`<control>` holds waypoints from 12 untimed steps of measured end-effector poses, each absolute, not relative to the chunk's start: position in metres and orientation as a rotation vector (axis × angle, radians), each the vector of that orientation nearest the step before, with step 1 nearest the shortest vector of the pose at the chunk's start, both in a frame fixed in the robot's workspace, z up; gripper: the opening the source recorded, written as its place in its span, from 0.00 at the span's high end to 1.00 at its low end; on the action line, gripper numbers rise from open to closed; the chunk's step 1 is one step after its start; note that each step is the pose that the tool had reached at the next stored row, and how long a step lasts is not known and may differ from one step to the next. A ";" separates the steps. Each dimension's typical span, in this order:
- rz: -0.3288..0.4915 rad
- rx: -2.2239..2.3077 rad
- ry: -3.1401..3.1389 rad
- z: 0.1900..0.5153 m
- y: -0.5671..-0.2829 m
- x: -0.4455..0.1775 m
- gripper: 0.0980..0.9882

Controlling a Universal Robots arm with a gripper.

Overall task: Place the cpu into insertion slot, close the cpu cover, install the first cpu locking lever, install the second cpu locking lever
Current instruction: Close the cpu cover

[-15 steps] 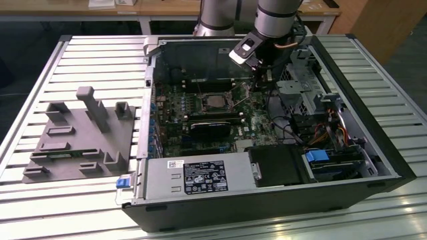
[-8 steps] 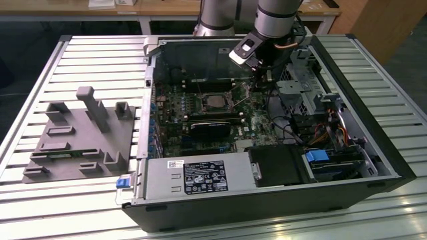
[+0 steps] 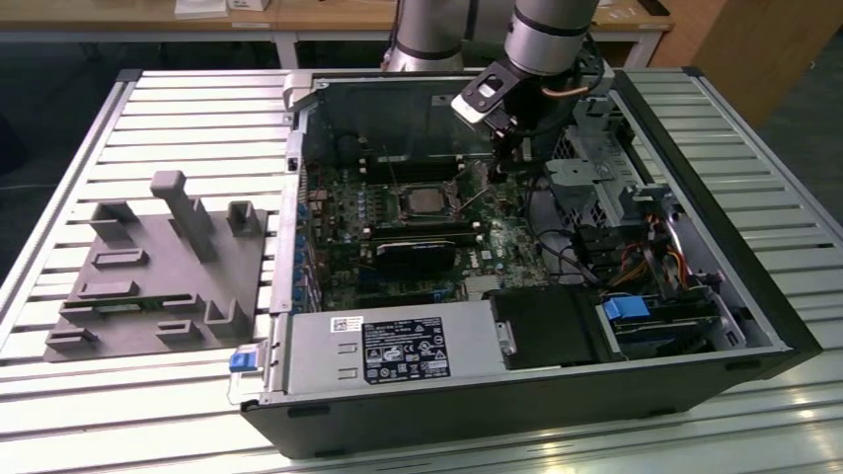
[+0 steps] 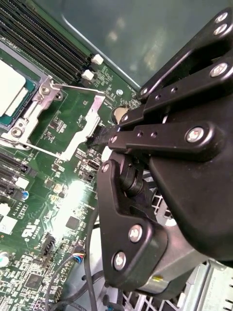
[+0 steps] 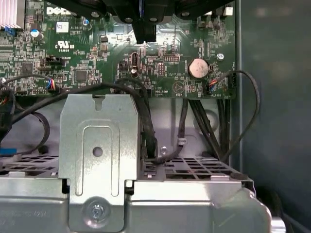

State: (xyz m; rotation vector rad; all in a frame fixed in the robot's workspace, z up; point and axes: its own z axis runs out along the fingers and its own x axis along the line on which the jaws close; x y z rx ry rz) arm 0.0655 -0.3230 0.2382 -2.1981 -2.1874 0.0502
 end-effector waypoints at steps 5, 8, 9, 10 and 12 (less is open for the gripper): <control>0.049 -2.198 -2.188 0.238 -0.323 0.062 1.00; 0.041 -2.203 -2.192 0.238 -0.323 0.053 1.00; 0.036 -2.205 -2.194 0.238 -0.323 0.049 1.00; 0.031 -2.207 -2.196 0.238 -0.323 0.045 1.00; 0.021 -2.212 -2.201 0.238 -0.323 0.037 1.00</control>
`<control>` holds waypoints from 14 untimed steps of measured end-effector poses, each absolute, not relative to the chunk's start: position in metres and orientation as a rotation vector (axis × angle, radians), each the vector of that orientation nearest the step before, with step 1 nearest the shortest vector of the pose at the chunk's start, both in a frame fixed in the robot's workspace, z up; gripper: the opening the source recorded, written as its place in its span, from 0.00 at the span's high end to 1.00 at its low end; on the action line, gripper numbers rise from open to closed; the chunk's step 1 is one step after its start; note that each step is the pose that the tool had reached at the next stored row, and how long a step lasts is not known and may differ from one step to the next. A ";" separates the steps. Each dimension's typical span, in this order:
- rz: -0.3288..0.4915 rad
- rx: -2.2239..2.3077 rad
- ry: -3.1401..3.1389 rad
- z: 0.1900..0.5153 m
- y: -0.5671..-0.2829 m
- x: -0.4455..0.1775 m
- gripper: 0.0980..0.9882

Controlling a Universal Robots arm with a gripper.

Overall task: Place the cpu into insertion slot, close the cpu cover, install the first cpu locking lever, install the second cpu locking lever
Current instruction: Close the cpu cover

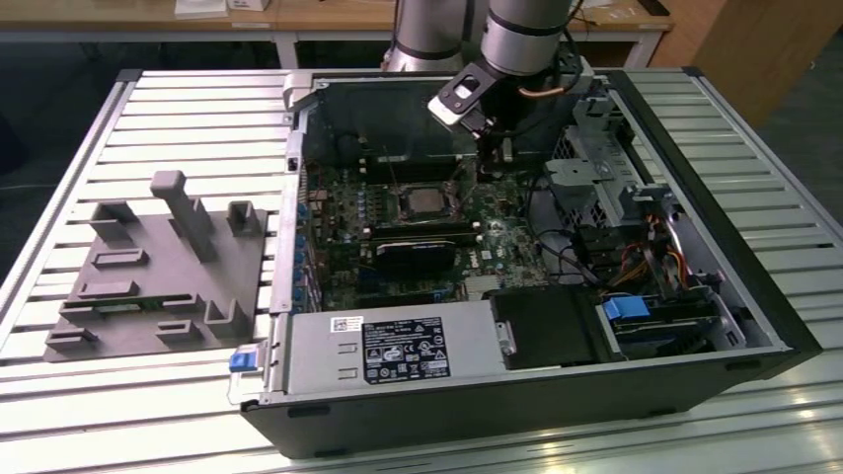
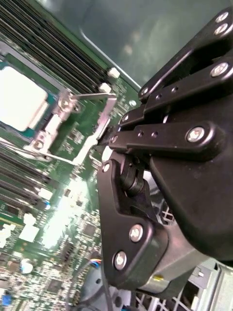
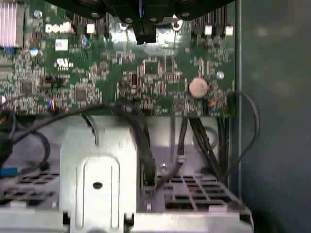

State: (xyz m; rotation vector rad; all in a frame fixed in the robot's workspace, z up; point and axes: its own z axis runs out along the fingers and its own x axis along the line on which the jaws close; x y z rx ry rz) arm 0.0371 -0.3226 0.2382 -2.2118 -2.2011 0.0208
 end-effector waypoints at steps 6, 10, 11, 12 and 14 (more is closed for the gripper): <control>-0.002 -2.222 -2.212 0.238 -0.322 0.019 1.00; -0.015 -2.228 -2.217 0.238 -0.322 0.010 1.00; -0.017 -2.229 -2.218 0.238 -0.322 0.008 1.00; -0.019 -2.229 -2.219 0.238 -0.322 0.007 1.00; -0.022 -2.231 -2.221 0.238 -0.321 0.004 1.00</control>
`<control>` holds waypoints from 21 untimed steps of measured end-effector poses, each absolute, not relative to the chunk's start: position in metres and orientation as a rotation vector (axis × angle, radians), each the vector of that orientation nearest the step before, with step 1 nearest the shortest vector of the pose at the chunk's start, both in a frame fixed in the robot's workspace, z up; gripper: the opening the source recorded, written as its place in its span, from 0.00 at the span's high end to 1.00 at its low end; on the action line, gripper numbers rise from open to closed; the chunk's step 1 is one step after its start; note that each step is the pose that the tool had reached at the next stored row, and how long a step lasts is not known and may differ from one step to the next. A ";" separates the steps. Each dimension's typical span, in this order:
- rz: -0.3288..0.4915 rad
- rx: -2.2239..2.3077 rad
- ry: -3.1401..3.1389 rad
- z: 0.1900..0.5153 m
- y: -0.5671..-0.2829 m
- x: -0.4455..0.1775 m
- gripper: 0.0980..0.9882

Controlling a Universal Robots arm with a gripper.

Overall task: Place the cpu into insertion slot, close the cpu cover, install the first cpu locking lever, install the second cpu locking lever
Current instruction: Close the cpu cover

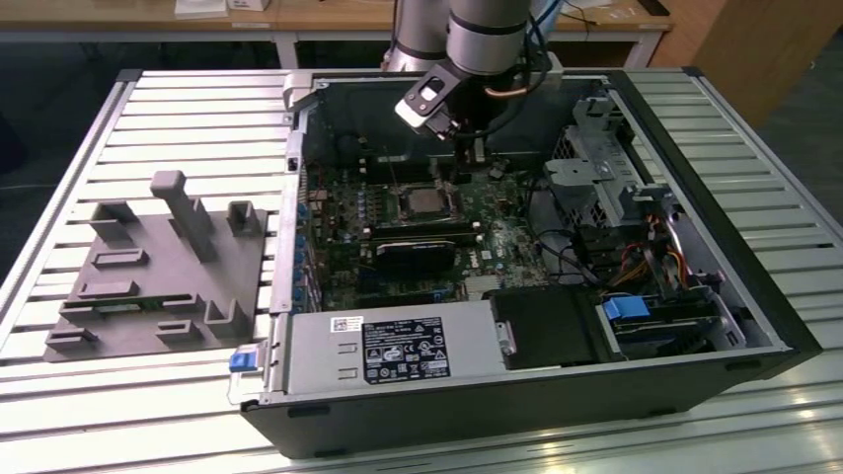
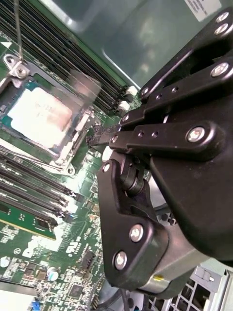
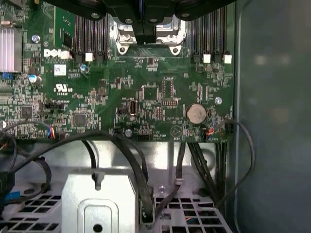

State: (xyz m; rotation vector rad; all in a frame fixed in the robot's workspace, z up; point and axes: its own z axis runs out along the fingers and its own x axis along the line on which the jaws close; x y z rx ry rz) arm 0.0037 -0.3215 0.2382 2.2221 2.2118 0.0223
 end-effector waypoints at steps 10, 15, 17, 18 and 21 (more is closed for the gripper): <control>0.048 2.210 2.200 0.238 -0.321 -0.014 1.00; 0.056 2.207 2.196 0.235 -0.321 -0.025 1.00; 0.056 2.206 2.196 0.233 -0.321 -0.028 1.00; 0.056 2.206 2.196 0.232 -0.321 -0.029 1.00; 0.056 2.206 2.196 0.230 -0.321 -0.035 1.00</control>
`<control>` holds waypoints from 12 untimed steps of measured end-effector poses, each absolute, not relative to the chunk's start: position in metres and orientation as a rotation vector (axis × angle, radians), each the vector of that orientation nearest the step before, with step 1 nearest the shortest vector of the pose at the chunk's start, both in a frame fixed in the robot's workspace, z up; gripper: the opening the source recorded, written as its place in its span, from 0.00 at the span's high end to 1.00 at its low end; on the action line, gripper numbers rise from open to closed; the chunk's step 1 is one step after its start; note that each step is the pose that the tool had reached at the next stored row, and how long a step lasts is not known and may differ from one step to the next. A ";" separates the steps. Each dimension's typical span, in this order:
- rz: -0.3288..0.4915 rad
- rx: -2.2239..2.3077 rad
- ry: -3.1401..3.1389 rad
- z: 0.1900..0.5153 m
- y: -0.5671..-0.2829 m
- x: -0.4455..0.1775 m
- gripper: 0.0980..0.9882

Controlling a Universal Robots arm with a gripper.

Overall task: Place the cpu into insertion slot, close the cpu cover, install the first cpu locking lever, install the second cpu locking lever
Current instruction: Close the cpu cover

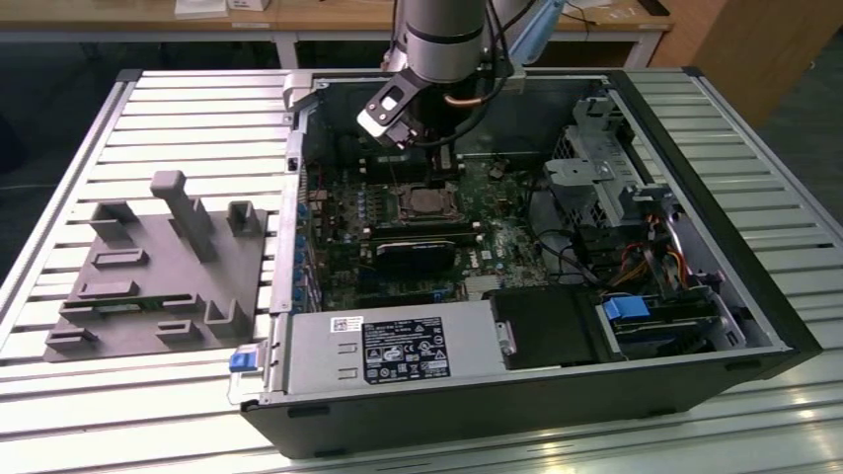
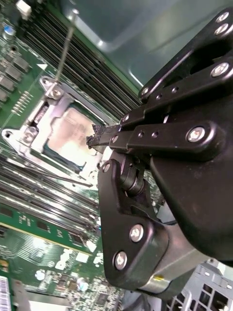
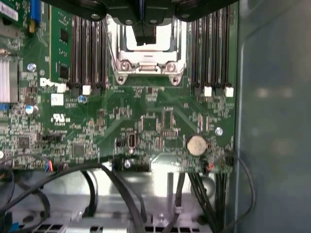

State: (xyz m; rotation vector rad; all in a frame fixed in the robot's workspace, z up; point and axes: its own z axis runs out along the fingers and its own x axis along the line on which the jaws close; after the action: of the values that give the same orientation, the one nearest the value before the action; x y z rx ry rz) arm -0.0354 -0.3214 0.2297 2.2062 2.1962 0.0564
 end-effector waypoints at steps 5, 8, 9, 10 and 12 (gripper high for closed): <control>0.057 2.206 2.196 0.225 -0.321 -0.043 1.00; 0.056 2.206 2.196 0.224 -0.321 -0.044 1.00; 0.056 2.206 2.196 0.224 -0.321 -0.044 1.00; 0.056 2.206 2.196 0.224 -0.321 -0.044 1.00; 0.057 2.204 2.198 0.224 -0.321 -0.045 1.00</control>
State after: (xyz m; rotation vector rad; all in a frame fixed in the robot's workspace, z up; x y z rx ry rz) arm -0.0446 -0.3215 0.2239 2.2042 2.1979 0.0566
